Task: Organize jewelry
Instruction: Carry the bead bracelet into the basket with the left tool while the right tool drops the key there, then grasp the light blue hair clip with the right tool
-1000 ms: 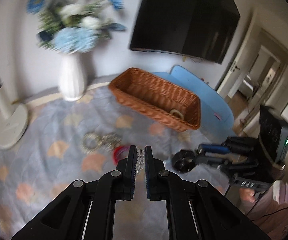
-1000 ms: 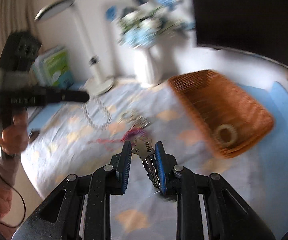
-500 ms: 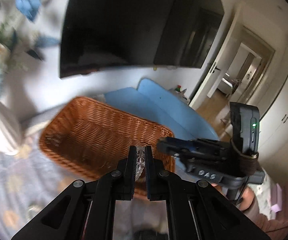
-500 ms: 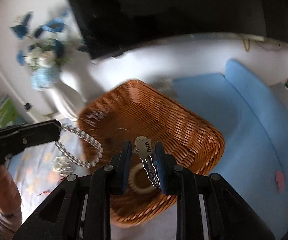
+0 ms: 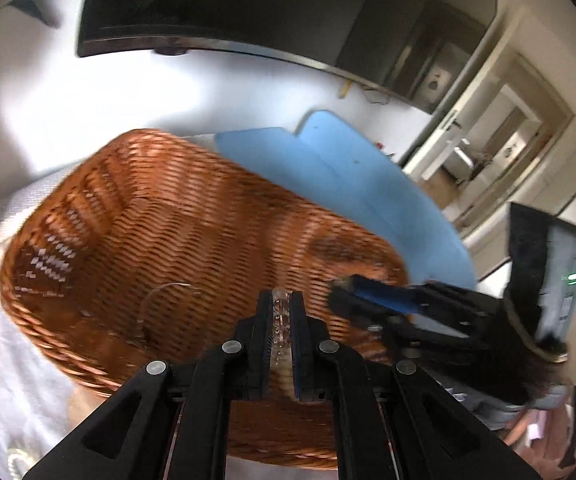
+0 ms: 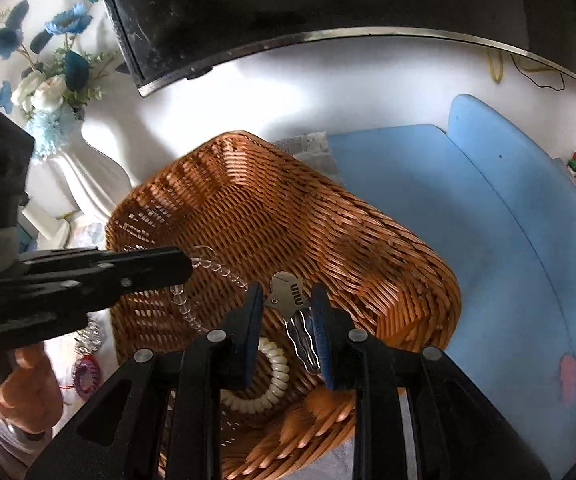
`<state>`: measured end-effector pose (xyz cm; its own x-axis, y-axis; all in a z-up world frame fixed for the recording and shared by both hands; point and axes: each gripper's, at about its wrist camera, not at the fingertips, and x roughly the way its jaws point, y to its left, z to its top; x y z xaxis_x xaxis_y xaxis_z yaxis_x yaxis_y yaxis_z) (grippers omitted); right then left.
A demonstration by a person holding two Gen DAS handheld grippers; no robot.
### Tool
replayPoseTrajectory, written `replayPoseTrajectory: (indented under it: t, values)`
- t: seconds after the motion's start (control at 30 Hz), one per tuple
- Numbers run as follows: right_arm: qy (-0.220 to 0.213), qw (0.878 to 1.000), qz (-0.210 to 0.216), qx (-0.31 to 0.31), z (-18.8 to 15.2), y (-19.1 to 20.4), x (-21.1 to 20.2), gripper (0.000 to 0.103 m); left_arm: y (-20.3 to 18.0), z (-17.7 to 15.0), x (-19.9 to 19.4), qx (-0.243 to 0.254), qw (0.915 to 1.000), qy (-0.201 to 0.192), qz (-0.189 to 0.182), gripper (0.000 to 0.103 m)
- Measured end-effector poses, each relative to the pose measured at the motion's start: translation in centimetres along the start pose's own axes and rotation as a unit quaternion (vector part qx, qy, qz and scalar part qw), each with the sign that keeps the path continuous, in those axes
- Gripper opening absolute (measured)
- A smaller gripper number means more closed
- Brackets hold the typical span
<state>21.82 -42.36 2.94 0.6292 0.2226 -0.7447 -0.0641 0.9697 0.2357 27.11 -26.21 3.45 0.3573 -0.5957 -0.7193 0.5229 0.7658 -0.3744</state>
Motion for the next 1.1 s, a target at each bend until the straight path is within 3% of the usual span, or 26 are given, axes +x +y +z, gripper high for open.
replayPoseTrajectory:
  t: [0.13,0.37,0.67,0.73,0.83,0.97,1.1]
  values:
    - [-0.009,1.0,0.009,0.004,0.1,0.3,-0.8,0.039,1.1,0.2,-0.4,-0.002,0.9996,-0.001,0.029,0.012]
    - [-0.029,0.999,0.017,-0.007,-0.4,2.4,-4.0,0.039,1.7,-0.8,-4.1,-0.004,0.9988,-0.022,0.044,0.013]
    - [-0.049,0.996,0.055,-0.05,-2.2,8.0,-8.7,0.04,3.4,-5.6,-14.0,-0.002,0.9945,-0.077,0.071,0.015]
    - [-0.047,0.995,0.061,-0.066,-2.7,9.6,-9.0,0.04,3.9,-7.4,-16.7,0.001,0.9922,-0.094,0.081,0.026]
    - [-0.04,0.993,0.062,-0.088,-3.5,11.9,-9.2,0.04,5.0,-9.9,-19.4,-0.004,0.9895,-0.108,0.096,0.034]
    - [-0.011,0.99,0.077,-0.121,-4.8,14.9,-8.7,0.04,6.6,-12.9,-20.9,-0.009,0.9887,-0.104,0.107,0.034]
    - [0.07,0.981,0.098,-0.154,-6.5,17.1,-6.9,0.04,7.5,-15.9,-21.4,0.013,0.9921,-0.076,0.099,0.034]
